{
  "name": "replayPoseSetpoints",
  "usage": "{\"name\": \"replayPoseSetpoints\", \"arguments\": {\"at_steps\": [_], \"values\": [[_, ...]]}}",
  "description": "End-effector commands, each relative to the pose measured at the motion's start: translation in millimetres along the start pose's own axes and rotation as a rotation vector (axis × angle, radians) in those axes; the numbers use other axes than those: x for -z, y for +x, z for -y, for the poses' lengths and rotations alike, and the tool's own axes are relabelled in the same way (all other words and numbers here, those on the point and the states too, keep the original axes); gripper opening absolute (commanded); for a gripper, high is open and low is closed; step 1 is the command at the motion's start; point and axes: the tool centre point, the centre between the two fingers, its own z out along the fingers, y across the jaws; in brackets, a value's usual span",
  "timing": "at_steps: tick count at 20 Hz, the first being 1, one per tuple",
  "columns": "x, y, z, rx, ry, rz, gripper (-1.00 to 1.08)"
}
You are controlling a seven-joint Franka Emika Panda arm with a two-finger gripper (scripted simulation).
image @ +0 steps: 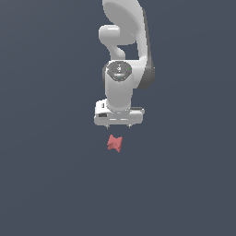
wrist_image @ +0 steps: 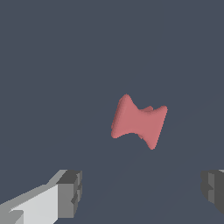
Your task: Pick up the object and move it to a goal position.
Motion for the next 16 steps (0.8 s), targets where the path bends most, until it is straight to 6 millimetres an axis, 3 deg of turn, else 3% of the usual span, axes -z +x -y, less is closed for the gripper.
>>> {"name": "replayPoseSetpoints", "arguments": {"at_steps": [1,16], "values": [[0.0,0.0,0.0,0.0,0.0,0.0,1.0],[1.6,-2.5,-0.2,0.002,0.021,0.007,1.0]]}}
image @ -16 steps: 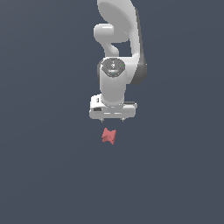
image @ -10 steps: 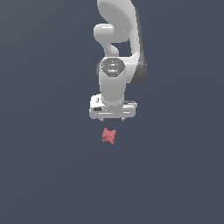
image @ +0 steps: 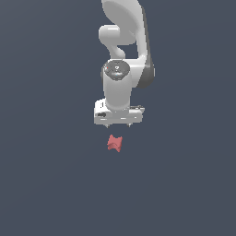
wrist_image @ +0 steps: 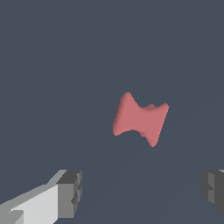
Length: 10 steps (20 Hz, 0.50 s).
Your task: Pick up the object and move it to a goal position.
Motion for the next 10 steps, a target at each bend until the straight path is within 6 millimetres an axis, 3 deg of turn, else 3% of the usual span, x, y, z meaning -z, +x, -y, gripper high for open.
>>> {"name": "replayPoseSetpoints", "arguments": {"at_steps": [1,10], "values": [[-2.0,1.1,-0.5,-0.009,0.0,-0.001,1.0],[-24.3,15.3,-7.6,-0.126,-0.003,-0.02,1.0]]}}
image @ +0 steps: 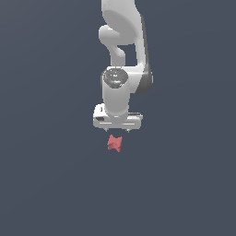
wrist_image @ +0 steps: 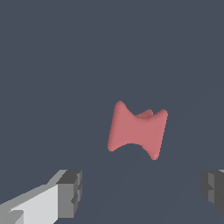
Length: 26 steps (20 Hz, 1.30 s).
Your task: Pick up the object and move it to a goal position.
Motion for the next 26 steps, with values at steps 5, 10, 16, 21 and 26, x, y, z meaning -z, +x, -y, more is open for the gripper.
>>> {"name": "replayPoseSetpoints", "arguments": {"at_steps": [5,10,16,21,26], "values": [[-24.3,13.9,-6.3,-0.121,-0.004,-0.02,1.0],[-36.2,20.1,-9.6,-0.179,-0.006,-0.031,1.0],[-39.6,21.4,-10.5,-0.193,-0.007,-0.032,1.0],[-49.5,21.6,-10.5,-0.194,-0.007,-0.033,1.0],[-75.5,21.8,-11.1,-0.197,-0.007,-0.034,1.0]]}}
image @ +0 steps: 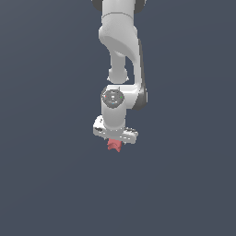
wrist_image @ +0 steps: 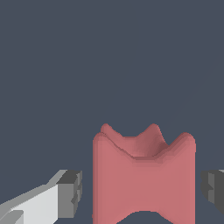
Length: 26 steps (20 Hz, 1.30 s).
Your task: Pick up the object and move it to a goal position.
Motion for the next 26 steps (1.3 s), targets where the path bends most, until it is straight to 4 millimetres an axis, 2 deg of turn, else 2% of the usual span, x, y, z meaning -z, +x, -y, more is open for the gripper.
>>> {"name": "replayPoseSetpoints", "arguments": {"at_steps": [1,7,8,20,23,26], "values": [[-12.8,-0.5,-0.4,-0.002,0.0,0.0,1.0],[-23.2,0.8,0.1,-0.002,0.0,0.0,1.0],[-23.2,0.8,0.1,-0.002,0.0,0.0,-1.0],[-20.4,2.5,0.8,-0.004,0.001,-0.006,-1.0],[-8.3,10.3,4.0,-0.011,0.005,-0.031,-1.0],[14.6,24.0,9.7,-0.025,0.012,-0.077,-1.0]]}}
